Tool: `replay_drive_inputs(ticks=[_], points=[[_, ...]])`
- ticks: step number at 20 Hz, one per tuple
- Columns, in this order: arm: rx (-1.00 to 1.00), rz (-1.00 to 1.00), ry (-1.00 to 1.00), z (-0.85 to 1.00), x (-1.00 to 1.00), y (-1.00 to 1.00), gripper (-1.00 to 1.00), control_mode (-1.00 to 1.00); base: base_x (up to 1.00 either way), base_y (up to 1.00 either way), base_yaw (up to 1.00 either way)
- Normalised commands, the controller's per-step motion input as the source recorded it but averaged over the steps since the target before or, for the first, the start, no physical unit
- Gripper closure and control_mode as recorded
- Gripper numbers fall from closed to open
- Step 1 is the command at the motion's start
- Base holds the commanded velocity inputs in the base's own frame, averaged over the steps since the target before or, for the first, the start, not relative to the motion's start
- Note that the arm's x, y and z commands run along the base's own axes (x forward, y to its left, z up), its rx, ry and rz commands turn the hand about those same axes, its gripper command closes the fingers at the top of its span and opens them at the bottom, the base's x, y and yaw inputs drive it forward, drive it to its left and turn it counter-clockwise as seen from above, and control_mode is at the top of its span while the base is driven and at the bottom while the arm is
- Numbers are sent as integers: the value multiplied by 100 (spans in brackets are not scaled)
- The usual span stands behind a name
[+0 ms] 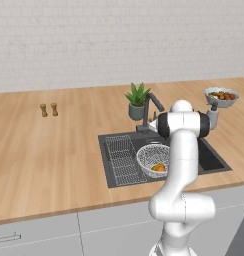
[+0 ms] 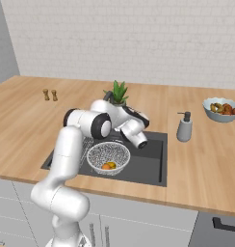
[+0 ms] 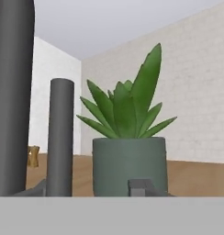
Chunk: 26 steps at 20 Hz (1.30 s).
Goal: Put the colander in the sink, put the tangerine, mango in the colander, and turn on the sink faucet and pour water over the colander.
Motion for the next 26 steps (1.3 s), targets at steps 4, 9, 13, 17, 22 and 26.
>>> replay_drive_inputs(ticks=[4, 9, 13, 17, 22, 26], points=[[1, -13, 0, -2, 24, -3, 100, -100, 0, 0, 0], [1, -28, 1, 0, 45, -66, 100, -100, 0, 0, 0], [12, -21, 7, 0, 49, -100, 100, -100, 0, 0, 0], [34, -2, 2, 0, 16, -100, 100, -100, 0, 0, 0], [37, 0, 0, 0, 2, -100, 100, -100, 0, 0, 0], [42, 1, -5, 26, -4, -100, 100, -100, 0, 0, 0]])
